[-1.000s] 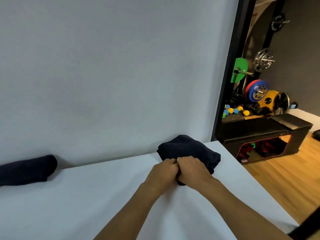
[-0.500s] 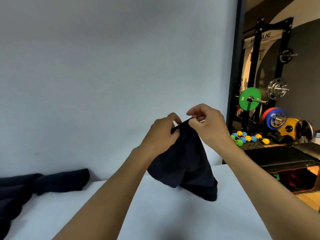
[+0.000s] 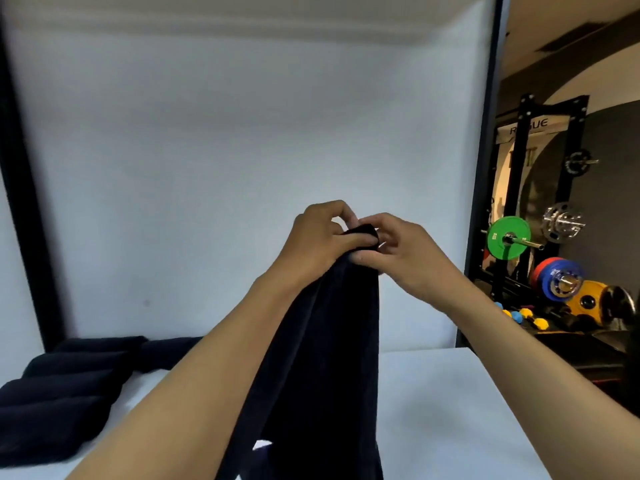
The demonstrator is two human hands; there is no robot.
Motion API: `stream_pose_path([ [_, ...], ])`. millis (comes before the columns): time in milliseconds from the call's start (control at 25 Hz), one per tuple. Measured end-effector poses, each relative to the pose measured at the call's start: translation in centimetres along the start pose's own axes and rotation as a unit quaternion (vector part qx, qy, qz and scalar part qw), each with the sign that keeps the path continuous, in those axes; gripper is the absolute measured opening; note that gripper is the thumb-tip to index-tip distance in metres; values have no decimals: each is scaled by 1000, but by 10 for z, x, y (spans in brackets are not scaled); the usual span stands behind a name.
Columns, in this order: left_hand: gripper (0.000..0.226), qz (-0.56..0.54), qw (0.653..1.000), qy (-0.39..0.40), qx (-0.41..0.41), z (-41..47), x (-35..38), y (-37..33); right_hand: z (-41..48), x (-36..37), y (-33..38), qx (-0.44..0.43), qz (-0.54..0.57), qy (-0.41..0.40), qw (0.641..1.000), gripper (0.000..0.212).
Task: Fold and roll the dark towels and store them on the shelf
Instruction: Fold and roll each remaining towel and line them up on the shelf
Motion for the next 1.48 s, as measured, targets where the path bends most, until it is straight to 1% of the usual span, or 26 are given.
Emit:
stream_pose_path([
  [40, 25, -11, 1000, 9, -13, -3, -4, 0, 2, 1, 6, -4, -23, -1, 1000, 9],
  [80, 27, -21, 999, 18, -26, -7, -10, 3, 4, 0, 10, -5, -37, -7, 999, 5],
  [160, 24, -12, 998, 37, -41, -13, -22, 10, 7, -1, 13, -4, -38, -17, 999, 13],
  [240, 24, 24, 998, 52, -29, -16, -28, 10, 8, 5, 23, -34, -16, -7, 999, 11],
  [280, 24, 40, 998, 54, -22, -17, -31, 9, 11, 9, 29, -49, -23, 2, 999, 9],
  [360, 23, 51, 997, 56, -21, -18, -35, 9, 18, 11, 34, -46, -69, 16, 996, 10],
  [440, 21, 55, 996, 54, -34, -20, -42, 15, 28, 3, 31, -30, -93, 0, 995, 13],
  [520, 20, 56, 996, 48, -44, -21, -50, 26, 33, -4, 26, -5, -33, -20, 999, 11],
  [560, 19, 46, 997, 42, -42, -20, -53, 29, 34, 0, 25, 2, -7, -4, 1000, 12],
  [640, 17, 26, 999, 37, -21, -17, -54, 27, 33, 22, 18, 21, -13, 77, 997, 23],
  [680, 16, 25, 999, 40, -11, -14, -52, 25, 31, 33, 15, 26, -29, 115, 993, 21],
  [760, 17, 23, 998, 50, -17, -10, -48, 26, 32, 43, 11, 19, -47, 148, 988, 7],
  [840, 20, 32, 995, 76, -53, -11, -47, 39, 36, 36, 7, 20, -40, 134, 990, 11],
  [880, 17, 53, 991, 97, -70, -13, -49, 50, 39, 28, 3, 26, -37, 109, 993, 13],
  [960, 6, 128, 978, 140, -86, -20, -57, 70, 43, 8, -6, 36, -24, 43, 998, 15],
  [1040, 4, 179, 966, 150, -107, -25, -74, 88, 48, -11, -19, 33, 1, -29, 999, 14],
  [1080, 2, 178, 964, 146, -129, -27, -86, 96, 50, -22, -25, 28, 12, -65, 997, 15],
  [1160, 8, 146, 967, 121, -171, -29, -114, 112, 54, -43, -41, 31, 38, -126, 991, 15],
  [1200, 12, 130, 968, 105, -186, -28, -127, 119, 56, -51, -49, 39, 53, -142, 988, 15],
  [1240, 15, 113, 969, 89, -198, -28, -138, 126, 59, -57, -58, 48, 63, -146, 986, 15],
  [1320, 22, 87, 970, 48, -221, -18, -149, 141, 65, -66, -75, 73, 48, -138, 987, 14],
  [1400, 29, 81, 971, -22, -226, 11, -158, 146, 84, -74, -86, 95, 34, -136, 986, 10],
  [1480, 25, 42, 973, -123, -192, 57, -175, 127, 117, -93, -80, 94, 74, -166, 979, 9],
])
Point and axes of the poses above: each hand's wrist, its own z-axis towards the middle knuckle, its own x-axis out of the palm, y = z × x, the point moved 7 cm from there along z, towards the middle knuckle, and after that the axes turned 5 degrees about -x, right-handed, at the moved point
